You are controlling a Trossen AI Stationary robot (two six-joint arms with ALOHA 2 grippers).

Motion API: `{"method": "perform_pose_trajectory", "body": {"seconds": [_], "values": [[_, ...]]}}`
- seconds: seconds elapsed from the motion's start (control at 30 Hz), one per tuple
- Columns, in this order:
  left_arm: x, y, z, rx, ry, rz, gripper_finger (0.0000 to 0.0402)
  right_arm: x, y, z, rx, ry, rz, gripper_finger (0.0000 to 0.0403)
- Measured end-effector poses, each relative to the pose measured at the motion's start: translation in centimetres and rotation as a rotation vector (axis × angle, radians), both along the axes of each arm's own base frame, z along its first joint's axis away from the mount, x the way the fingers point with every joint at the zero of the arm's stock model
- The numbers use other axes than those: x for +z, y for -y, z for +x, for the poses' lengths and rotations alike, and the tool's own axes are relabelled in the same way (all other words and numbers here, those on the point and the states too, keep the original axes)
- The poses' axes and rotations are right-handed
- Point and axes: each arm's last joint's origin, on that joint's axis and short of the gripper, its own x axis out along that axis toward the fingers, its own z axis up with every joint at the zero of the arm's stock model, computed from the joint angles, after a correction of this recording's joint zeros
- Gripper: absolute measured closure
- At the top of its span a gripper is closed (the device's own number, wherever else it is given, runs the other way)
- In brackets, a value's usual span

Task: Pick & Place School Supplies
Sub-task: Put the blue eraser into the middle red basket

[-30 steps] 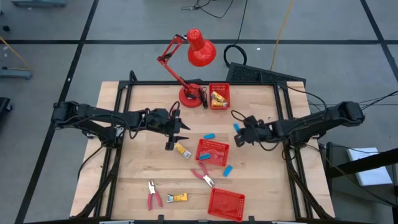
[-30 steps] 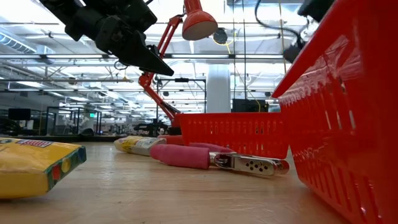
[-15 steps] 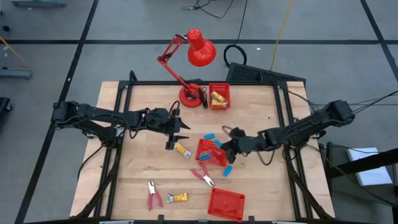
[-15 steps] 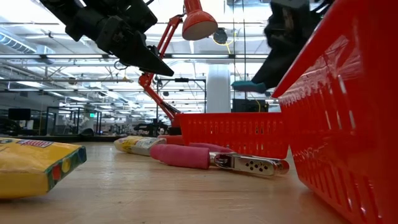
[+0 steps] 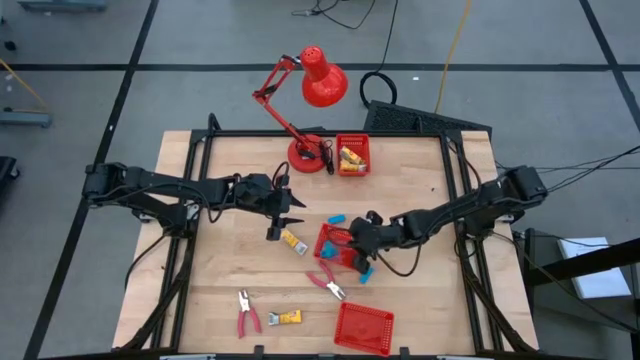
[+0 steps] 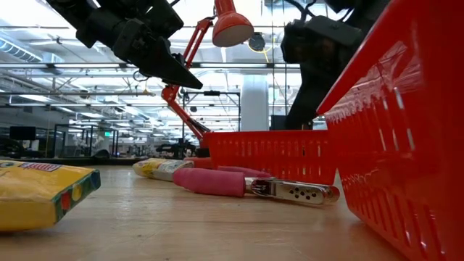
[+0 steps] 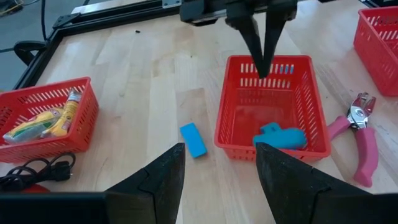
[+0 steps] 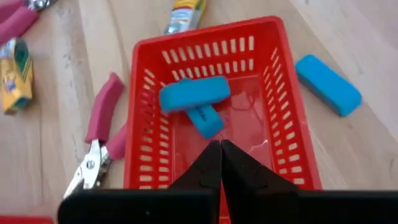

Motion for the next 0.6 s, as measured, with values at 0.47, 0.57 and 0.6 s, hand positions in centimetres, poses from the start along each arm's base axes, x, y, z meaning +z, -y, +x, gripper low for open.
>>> {"method": "perform_pose_trajectory", "body": {"seconds": [0.47, 0.57, 0.6], "values": [[-0.1, 0.0, -0.1, 0.009, -0.016, 0.017, 0.0204, 0.9, -0.1, 0.4, 0.315, 0.035, -0.078, 0.0376], [-0.1, 0.0, -0.1, 0.008, -0.017, 0.019, 0.0204, 0.8, -1.0, -0.2, 0.367, -0.050, -0.092, 0.0350], [-0.2, 0.0, -0.1, 0.006, -0.018, 0.022, 0.0204, 0.9, -1.4, -0.4, 0.388, -0.071, -0.100, 0.0337]]}}
